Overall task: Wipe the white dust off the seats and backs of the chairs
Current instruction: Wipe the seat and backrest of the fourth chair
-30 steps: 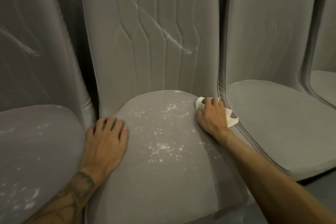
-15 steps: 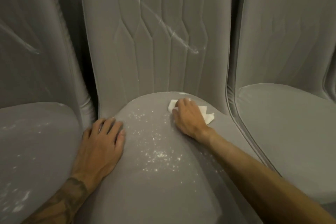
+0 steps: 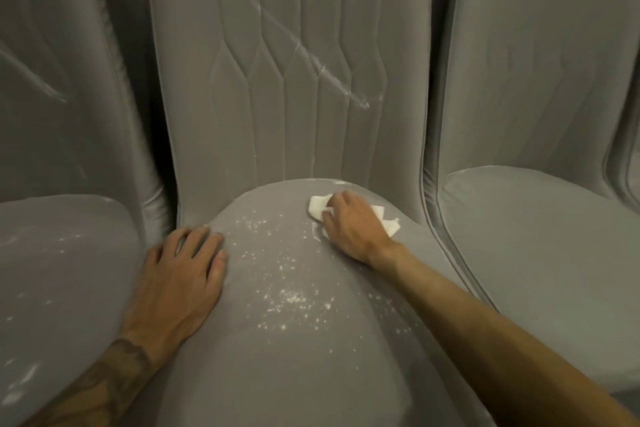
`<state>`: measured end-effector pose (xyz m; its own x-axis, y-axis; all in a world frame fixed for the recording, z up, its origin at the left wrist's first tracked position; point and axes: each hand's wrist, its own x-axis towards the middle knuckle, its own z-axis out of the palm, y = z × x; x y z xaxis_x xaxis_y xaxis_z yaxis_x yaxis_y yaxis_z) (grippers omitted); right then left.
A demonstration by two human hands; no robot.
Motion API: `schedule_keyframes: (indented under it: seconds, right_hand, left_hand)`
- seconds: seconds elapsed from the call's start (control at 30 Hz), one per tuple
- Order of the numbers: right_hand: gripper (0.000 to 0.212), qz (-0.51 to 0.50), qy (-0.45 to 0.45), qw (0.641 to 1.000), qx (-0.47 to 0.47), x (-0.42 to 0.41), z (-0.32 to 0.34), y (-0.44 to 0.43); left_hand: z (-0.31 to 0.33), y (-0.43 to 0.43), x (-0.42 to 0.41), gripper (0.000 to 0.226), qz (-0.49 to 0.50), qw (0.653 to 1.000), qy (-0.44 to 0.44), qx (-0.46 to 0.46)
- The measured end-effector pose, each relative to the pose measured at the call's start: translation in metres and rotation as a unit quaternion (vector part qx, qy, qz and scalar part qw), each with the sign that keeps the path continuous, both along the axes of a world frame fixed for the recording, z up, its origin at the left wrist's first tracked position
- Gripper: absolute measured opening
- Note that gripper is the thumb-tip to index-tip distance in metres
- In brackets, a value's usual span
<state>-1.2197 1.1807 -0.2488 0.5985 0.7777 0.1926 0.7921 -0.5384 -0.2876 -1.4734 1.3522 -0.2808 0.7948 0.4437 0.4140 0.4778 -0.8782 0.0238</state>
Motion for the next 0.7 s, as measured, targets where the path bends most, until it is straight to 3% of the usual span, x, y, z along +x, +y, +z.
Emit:
schedule_keyframes:
  seconds: [0.2, 0.43, 0.63, 0.7]
  right_hand:
    - [0.031, -0.18, -0.061, 0.979, -0.066, 0.026, 0.004, -0.003]
    - [0.026, 0.027, -0.019, 0.999, -0.006, -0.019, -0.001, 0.007]
    - [0.032, -0.165, -0.038, 0.984, -0.061, 0.03, 0.004, -0.016]
    - [0.032, -0.181, -0.051, 0.98, -0.06, 0.013, 0.002, -0.002]
  left_hand:
    - [-0.001, 0.001, -0.002, 0.046, -0.008, 1.0, 0.021, 0.018]
    - [0.0, -0.002, 0.001, 0.042, -0.003, 1.0, -0.01, 0.001]
    - [-0.003, 0.001, 0.002, 0.04, 0.003, 1.0, -0.03, -0.001]
    - [0.0, -0.002, 0.002, 0.038, 0.006, 1.0, -0.026, -0.005]
